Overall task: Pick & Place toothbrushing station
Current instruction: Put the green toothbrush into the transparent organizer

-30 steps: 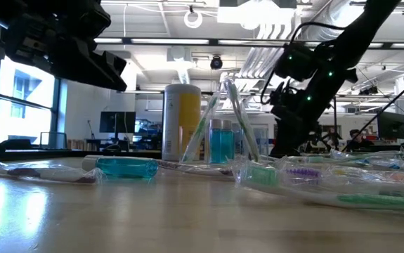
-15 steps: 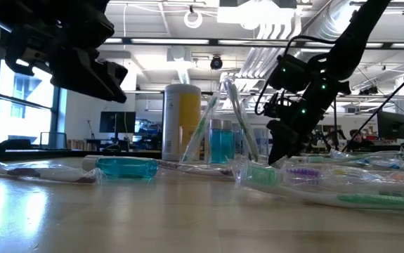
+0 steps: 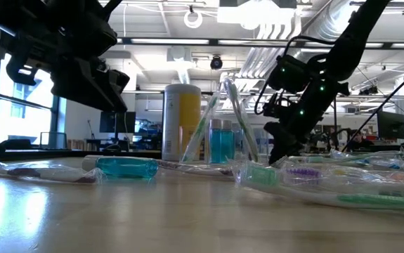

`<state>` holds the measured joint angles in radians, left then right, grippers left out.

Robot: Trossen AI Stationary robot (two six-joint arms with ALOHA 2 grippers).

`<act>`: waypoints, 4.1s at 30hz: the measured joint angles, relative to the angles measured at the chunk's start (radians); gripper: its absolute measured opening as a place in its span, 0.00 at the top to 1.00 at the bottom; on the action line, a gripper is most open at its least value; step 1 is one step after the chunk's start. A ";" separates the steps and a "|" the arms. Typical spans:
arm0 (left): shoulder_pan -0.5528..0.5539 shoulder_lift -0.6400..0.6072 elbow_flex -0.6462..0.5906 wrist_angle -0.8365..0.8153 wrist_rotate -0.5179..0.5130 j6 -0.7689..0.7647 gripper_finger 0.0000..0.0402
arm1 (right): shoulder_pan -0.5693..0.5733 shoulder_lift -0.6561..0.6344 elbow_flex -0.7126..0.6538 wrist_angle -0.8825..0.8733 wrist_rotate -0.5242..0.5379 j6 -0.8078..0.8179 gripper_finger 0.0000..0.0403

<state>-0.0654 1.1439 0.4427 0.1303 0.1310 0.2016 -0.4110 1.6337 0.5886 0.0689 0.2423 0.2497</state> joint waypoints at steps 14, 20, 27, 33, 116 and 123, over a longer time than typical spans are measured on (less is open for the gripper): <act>-0.001 0.000 -0.001 0.053 0.070 -0.154 0.69 | 0.014 -0.232 -0.005 -0.196 0.217 0.018 0.97; 0.000 0.000 -0.001 0.068 0.035 -0.155 0.69 | 0.085 -0.447 -0.004 -0.274 0.307 0.011 0.97; 0.000 0.000 -0.001 0.242 -0.043 -0.158 0.69 | 0.266 -0.660 -0.004 -0.323 0.321 0.034 0.97; 0.000 0.000 -0.001 0.381 -0.037 -0.206 0.66 | 0.497 -0.667 -0.003 -0.193 0.264 0.032 0.97; 0.004 0.115 0.037 0.793 -0.154 -0.286 0.98 | 0.683 -0.091 -0.002 0.630 0.395 -0.256 0.47; 0.046 0.057 0.333 0.119 -0.243 -0.285 0.98 | 0.763 -0.177 -0.002 0.554 0.599 -0.320 0.39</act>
<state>-0.0192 1.2009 0.7758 0.2489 -0.1115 -0.0839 0.3517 1.4565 0.5861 0.6231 0.8416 -0.0703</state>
